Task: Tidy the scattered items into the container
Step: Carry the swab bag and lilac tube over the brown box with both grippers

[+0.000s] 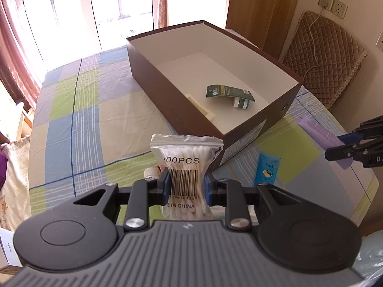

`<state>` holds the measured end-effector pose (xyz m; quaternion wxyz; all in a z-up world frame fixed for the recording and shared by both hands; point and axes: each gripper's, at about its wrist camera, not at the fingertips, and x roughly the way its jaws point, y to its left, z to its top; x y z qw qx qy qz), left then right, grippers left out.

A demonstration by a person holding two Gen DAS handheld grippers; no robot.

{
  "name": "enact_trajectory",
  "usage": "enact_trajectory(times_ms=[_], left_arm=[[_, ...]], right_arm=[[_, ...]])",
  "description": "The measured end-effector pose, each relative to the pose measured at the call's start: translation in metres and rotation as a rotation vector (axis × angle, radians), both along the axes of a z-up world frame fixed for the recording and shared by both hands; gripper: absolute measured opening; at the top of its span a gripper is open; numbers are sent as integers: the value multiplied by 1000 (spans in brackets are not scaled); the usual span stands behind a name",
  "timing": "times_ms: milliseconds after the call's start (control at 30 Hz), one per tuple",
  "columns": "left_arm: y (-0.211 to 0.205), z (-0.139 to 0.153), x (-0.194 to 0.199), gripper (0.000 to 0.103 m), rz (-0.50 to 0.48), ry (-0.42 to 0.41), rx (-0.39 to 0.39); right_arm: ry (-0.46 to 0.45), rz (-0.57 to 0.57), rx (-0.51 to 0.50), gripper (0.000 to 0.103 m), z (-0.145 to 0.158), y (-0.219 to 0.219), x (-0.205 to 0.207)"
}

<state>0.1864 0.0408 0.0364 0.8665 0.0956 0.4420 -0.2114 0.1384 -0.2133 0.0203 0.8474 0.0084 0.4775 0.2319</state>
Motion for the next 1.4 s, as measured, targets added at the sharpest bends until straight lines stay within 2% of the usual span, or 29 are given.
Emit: enact_trajectory(times_ms=[333, 767, 900, 1100, 1400], left_arm=[[-14, 10, 7, 23, -75, -31, 5], [-50, 35, 43, 23, -228, -117, 24], [-64, 37, 56, 23, -258, -126, 28], [-86, 31, 77, 23, -299, -103, 36], [-116, 5, 99, 23, -333, -50, 102]], right_arm=[[-4, -15, 87, 33, 16, -17, 22], [-108, 49, 98, 33, 53, -14, 69], [-124, 76, 83, 33, 54, -8, 85], [-114, 127, 6, 33, 37, 0, 114], [-99, 204, -109, 33, 12, 12, 156]])
